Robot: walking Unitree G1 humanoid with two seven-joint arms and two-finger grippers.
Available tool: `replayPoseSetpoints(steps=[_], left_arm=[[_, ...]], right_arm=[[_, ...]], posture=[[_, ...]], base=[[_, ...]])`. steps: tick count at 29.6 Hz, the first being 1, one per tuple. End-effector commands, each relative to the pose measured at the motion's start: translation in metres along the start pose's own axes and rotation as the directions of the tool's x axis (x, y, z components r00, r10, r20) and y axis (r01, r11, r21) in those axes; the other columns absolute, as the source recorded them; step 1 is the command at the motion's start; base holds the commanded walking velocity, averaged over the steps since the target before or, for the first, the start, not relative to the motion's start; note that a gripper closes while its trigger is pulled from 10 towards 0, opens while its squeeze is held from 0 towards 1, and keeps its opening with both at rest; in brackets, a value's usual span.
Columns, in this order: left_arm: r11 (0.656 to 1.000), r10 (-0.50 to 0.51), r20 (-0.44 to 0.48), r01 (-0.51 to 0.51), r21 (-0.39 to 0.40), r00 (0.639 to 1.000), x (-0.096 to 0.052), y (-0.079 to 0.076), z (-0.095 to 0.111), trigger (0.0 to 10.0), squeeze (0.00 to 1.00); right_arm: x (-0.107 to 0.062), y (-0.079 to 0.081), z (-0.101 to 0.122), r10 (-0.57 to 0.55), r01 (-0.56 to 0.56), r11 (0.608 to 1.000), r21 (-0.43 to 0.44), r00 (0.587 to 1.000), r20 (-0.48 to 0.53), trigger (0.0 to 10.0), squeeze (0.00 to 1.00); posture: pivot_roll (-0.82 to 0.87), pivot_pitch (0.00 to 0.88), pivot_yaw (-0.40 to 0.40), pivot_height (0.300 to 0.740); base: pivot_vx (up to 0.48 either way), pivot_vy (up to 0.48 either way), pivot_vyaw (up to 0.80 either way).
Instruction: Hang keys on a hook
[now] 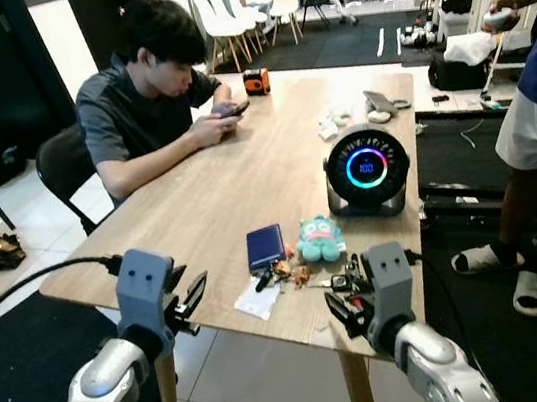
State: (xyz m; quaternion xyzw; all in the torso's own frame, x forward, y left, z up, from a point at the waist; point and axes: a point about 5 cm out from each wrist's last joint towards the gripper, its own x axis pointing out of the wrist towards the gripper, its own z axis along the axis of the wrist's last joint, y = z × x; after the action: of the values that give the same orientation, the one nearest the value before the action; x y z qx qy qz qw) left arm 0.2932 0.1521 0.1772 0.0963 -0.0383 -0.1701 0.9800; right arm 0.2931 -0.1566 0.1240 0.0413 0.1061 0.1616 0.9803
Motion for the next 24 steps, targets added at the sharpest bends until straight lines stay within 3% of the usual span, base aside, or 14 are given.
replayPoseSetpoints(steps=[1,5,11,17,20,24], left_arm=[[1.0,-0.007,-0.029,0.006,-0.009,1.0,0.0,-0.003,-0.006,10.0,0.0],[1.0,-0.011,-0.027,0.01,-0.008,1.0,0.001,-0.004,-0.005,10.0,0.0],[1.0,-0.015,-0.03,0.014,-0.009,0.999,0.001,-0.005,-0.007,10.0,0.0],[1.0,-0.014,-0.03,0.014,-0.008,0.999,0.001,-0.004,-0.007,10.0,0.0],[1.0,-0.011,-0.034,0.011,-0.007,0.999,0.0,-0.004,-0.008,10.0,0.0],[1.0,-0.011,-0.037,0.011,-0.006,0.999,-0.001,-0.004,-0.008,10.0,0.0]], right_arm=[[-0.003,-0.006,-0.009,-0.028,0.029,0.999,0.016,0.998,-0.064,10.0,0.0],[-0.007,-0.016,0.002,-0.098,0.097,0.995,-0.037,0.995,-0.031,10.0,0.0],[-0.012,-0.033,0.001,-0.215,0.212,0.975,-0.072,0.976,-0.037,10.0,0.0],[-0.011,-0.038,0.0,-0.233,0.23,0.971,-0.057,0.972,-0.042,10.0,0.0],[-0.012,-0.05,0.002,-0.318,0.316,0.946,-0.077,0.948,-0.003,10.0,0.0],[-0.01,-0.056,0.004,-0.335,0.334,0.939,-0.077,0.942,0.01,10.0,0.0]], posture=[[0.04,0.104,0.04,0.74],[0.04,0.105,0.04,0.74],[0.04,0.102,0.041,0.74],[0.04,0.1,0.04,0.74],[0.05,0.098,0.038,0.74],[0.05,0.097,0.042,0.74]], base=[[0.0,0.0,0.0],[0.0,0.0,0.0],[0.0,0.0,0.0],[0.0,0.0,0.0],[0.0,0.0,0.0],[0.0,0.0,0.0]])
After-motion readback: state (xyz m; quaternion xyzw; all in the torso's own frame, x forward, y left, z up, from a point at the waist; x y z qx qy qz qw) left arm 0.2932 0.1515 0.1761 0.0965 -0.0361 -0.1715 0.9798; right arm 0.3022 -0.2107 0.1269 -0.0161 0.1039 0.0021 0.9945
